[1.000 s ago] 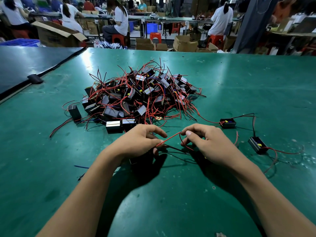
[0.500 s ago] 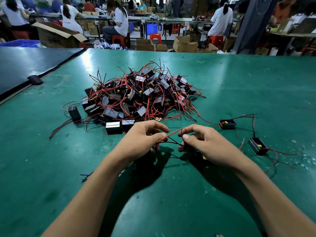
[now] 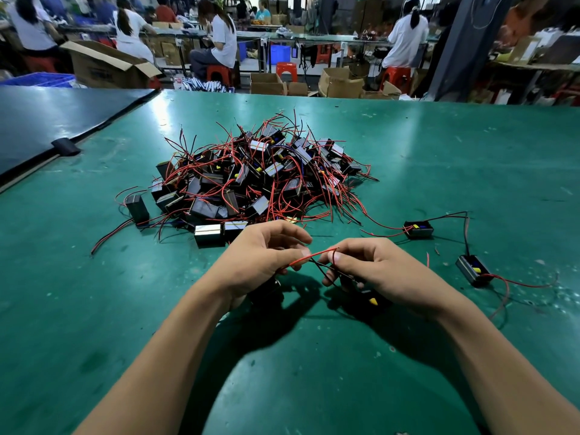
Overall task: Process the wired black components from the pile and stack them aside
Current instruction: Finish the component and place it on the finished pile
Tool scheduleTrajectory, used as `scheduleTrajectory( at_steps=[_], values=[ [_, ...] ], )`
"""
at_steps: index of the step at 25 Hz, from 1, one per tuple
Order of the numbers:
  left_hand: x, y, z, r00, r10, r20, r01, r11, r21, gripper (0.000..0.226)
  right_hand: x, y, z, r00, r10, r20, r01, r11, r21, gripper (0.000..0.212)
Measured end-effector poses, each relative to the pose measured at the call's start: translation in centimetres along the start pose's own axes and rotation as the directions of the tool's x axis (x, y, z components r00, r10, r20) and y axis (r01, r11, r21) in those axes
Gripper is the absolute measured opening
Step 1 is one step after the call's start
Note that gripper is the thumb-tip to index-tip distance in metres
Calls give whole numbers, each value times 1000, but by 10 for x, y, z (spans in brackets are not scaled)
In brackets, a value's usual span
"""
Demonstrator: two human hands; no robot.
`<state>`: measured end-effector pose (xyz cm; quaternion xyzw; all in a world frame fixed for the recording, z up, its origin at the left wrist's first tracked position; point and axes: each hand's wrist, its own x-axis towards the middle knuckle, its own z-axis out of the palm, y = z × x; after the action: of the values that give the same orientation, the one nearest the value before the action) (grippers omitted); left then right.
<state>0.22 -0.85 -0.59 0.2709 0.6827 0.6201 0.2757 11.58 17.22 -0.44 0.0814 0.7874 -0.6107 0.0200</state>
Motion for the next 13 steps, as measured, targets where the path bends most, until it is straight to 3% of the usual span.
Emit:
scheduleTrajectory(
  at_steps=[7, 13],
  values=[
    [-2, 3, 4, 996, 90, 0, -90, 996, 28, 17, 1, 2, 6, 998, 55, 6, -55, 988, 147, 23],
    [-3, 0, 5, 995, 97, 18, -97, 994, 42, 14, 0, 1, 9, 999, 23, 41, -28, 993, 115, 32]
  ],
)
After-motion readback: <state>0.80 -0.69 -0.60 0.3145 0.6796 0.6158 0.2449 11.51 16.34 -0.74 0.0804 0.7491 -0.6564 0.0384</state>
